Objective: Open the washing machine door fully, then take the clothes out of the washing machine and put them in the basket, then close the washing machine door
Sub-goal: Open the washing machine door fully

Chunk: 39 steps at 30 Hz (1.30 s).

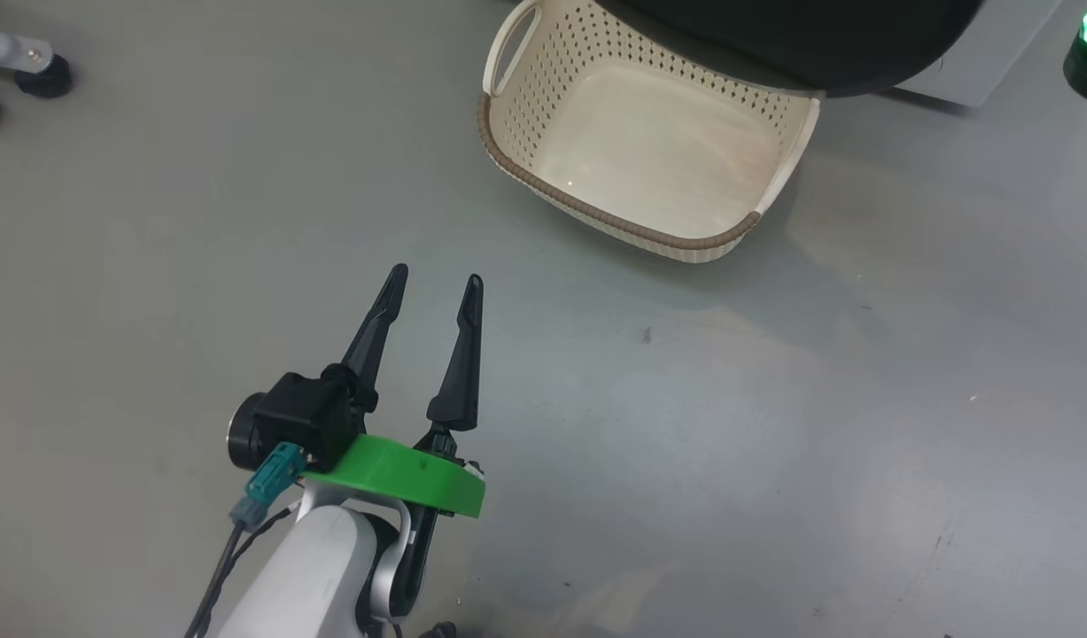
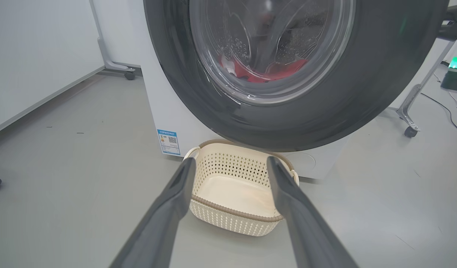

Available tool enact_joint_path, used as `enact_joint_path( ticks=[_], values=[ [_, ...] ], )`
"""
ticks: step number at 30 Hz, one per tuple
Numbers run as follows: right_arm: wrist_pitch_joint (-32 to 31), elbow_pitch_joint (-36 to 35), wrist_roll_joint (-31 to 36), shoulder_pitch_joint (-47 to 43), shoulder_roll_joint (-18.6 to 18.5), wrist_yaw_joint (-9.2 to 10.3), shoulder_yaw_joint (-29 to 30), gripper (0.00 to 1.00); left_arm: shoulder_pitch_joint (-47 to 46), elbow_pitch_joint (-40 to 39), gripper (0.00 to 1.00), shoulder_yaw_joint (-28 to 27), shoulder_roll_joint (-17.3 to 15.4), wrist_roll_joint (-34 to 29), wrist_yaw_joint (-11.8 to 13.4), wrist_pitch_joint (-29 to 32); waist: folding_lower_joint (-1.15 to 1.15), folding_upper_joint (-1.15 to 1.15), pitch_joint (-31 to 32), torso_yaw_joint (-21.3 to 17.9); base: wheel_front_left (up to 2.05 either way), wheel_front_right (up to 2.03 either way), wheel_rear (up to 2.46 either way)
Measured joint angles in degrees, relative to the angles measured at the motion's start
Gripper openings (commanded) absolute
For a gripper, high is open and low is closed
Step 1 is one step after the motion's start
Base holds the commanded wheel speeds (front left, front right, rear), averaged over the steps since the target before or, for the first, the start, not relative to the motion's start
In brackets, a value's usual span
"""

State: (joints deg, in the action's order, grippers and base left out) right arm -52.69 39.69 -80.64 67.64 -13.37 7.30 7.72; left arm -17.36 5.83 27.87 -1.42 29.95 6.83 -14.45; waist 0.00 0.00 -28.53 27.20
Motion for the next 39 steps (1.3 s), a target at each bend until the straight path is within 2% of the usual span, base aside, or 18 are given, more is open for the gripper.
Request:
enact_joint_path(
  ticks=[14, 20, 26, 28, 31, 32, 39],
  values=[
    [-1.64, -0.51, 0.04, -4.26, 1.1, 0.0, -0.74, 0.0, 1.16, 0.34, 1.0, -0.99, -0.03, -0.91, 0.01, 0.0, 0.0, 0.0, 2.0, -0.99, 0.0, 0.0, 0.0],
    [-0.43, -2.81, 0.3, -4.92, 1.0, -0.16, -0.38, 0.0, 1.17, 0.33, 1.0, -1.01, -0.03, -1.02, 0.01, 0.0, 0.0, 0.0, 2.33, -1.29, 0.0, 0.0, 0.0],
    [3.9, -6.23, 5.56, -6.11, -1.88, -5.93, -1.91, 0.0, 1.18, 0.9, 1.0, -1.71, -0.04, -1.23, 0.01, 0.0, 0.0, 0.0, 3.52, -1.61, 0.0, 0.0, 0.0],
    [5.57, -7.4, 9.02, -7.31, -3.48, -9.04, -4.04, 0.0, 1.19, 1.16, 1.0, -1.97, -0.05, -1.24, 0.0, 0.0, 0.0, 0.0, 4.13, -1.78, 0.0, 0.0, 0.0],
    [8.58, -9.87, 16.02, -9.63, -6.56, -15.07, -8.27, 0.0, 1.26, 1.4, 1.0, -2.32, -0.07, -1.23, 0.01, 0.0, 0.0, 0.0, 5.24, -2.1, 0.0, 0.0, 0.0],
    [9.65, -10.49, 17.71, -10.47, -7.27, -16.11, -9.02, 0.0, 1.28, 1.38, 1.0, -2.61, -0.05, -1.16, 0.01, 0.0, 0.0, 0.0, 5.66, -2.22, 0.0, 0.0, 0.0],
    [19.36, -15.0, 25.3, -16.77, -8.56, -15.26, -12.58, 0.0, 1.87, 2.9, 1.0, -5.19, -0.08, -1.81, 0.01, 0.0, 0.0, 0.0, 9.09, -3.46, 0.0, 0.0, 0.0]
  ],
)
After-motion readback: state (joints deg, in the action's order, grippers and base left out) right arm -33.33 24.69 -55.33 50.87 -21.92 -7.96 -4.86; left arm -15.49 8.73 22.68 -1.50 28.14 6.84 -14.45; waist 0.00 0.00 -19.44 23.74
